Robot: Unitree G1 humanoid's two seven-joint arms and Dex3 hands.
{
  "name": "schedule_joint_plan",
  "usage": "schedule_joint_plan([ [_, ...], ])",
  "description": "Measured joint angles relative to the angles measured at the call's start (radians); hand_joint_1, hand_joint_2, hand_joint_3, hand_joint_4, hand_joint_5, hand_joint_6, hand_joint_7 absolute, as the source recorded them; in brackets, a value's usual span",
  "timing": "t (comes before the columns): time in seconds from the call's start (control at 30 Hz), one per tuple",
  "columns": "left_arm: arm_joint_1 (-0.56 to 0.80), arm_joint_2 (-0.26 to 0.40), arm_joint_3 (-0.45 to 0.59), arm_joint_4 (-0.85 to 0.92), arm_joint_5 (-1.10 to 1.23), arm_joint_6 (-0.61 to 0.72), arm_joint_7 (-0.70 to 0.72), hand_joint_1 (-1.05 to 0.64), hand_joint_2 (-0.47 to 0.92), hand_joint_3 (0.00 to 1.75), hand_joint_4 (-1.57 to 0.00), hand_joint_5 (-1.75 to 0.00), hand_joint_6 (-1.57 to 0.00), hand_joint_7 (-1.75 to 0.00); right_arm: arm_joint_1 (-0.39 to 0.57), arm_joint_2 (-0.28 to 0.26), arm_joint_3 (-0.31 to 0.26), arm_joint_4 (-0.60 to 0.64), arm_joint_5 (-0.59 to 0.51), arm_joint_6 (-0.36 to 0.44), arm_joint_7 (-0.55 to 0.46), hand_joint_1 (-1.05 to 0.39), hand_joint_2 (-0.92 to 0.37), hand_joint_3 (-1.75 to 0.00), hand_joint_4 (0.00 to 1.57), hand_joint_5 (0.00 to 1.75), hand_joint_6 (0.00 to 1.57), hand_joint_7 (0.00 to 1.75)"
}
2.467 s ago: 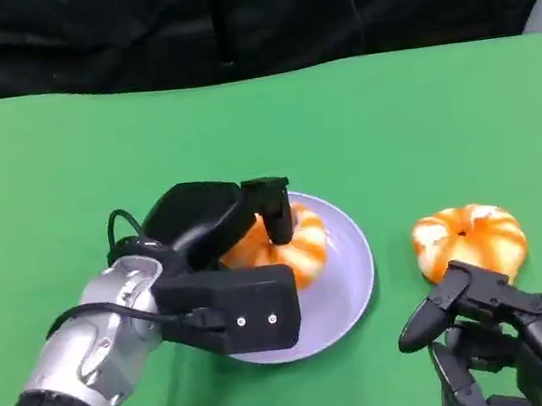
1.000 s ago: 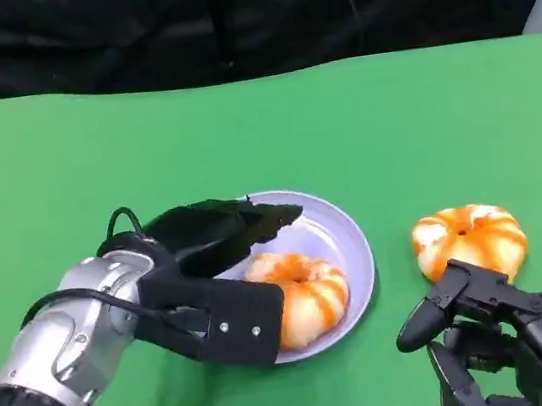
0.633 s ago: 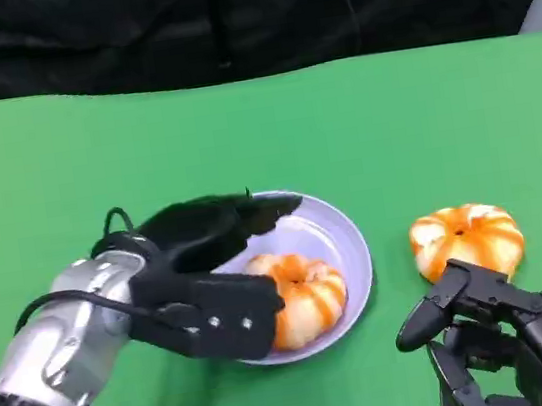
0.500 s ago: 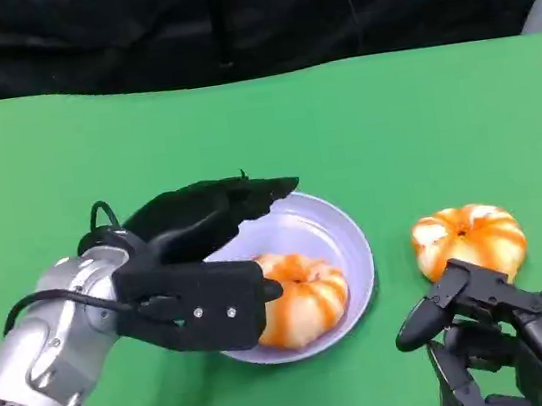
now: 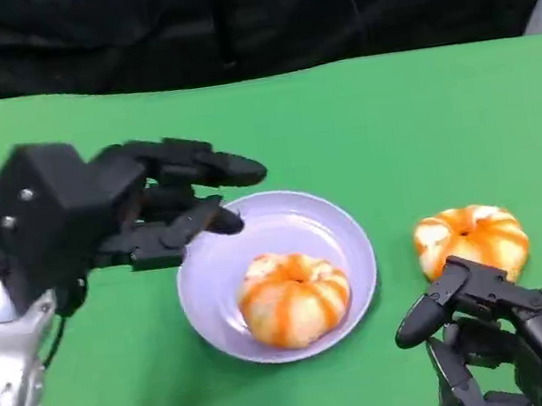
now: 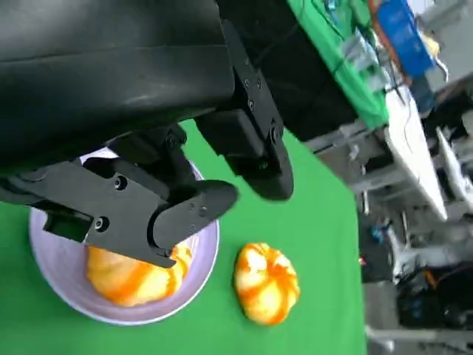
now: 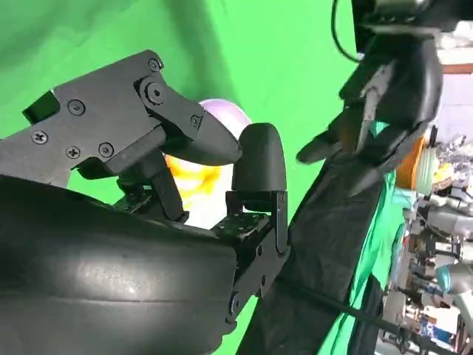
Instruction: Grasp the bread from the table and place it into the plate.
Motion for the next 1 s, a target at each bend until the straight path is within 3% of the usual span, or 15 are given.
schedule_joint_plan([
  [0.4, 0.003, 0.0, -0.002, -0.019, -0.006, 0.037, -0.001, 0.03, 0.68, 0.92, -0.96, -0.64, -1.09, -0.14, 0.0, 0.0, 0.0, 0.0, 0.0, 0.0, 0.0, -0.06, -0.69, -0.99, 0.76, 1.75, 0.7, 1.47],
  [0.43, 0.003, 0.0, -0.002, -0.019, -0.006, 0.037, -0.001, -0.01, 0.64, 1.08, -0.87, -1.27, -0.93, -0.95, 0.0, 0.0, 0.0, 0.0, 0.0, 0.0, 0.0, -0.06, -0.69, -0.99, 0.76, 1.75, 0.7, 1.47],
  [0.47, 0.016, 0.001, 0.013, -0.04, -0.041, 0.067, -0.008, -0.03, 0.61, 1.17, -0.84, -1.5, -0.81, -1.34, -0.003, 0.0, 0.001, 0.001, 0.0, 0.0, 0.001, -0.06, -0.69, -0.99, 0.76, 1.75, 0.7, 1.48],
  [0.53, 0.083, 0.003, 0.08, -0.135, -0.174, 0.181, -0.038, -0.04, 0.58, 1.24, -0.82, -1.7, -0.72, -1.66, 0.0, 0.002, 0.0, 0.002, -0.002, 0.0, -0.003, -0.06, -0.69, -0.99, 0.76, 1.75, 0.7, 1.48],
  [0.67, 0.15, 0.02, 0.134, -0.22, -0.283, 0.299, -0.051, -0.04, 0.57, 1.27, -0.81, -1.74, -0.69, -1.74, -0.002, 0.002, 0.001, 0.002, -0.004, 0.0, -0.005, -0.06, -0.69, -0.99, 0.76, 1.75, 0.7, 1.48],
  [1.0, 0.157, 0.033, 0.145, -0.249, -0.319, 0.334, -0.044, -0.04, 0.55, 1.28, -0.81, -1.75, -0.69, -1.75, -0.001, 0.002, 0.001, 0.002, -0.004, 0.0, -0.005, -0.06, -0.69, -0.99, 0.76, 1.75, 0.7, 1.48],
])
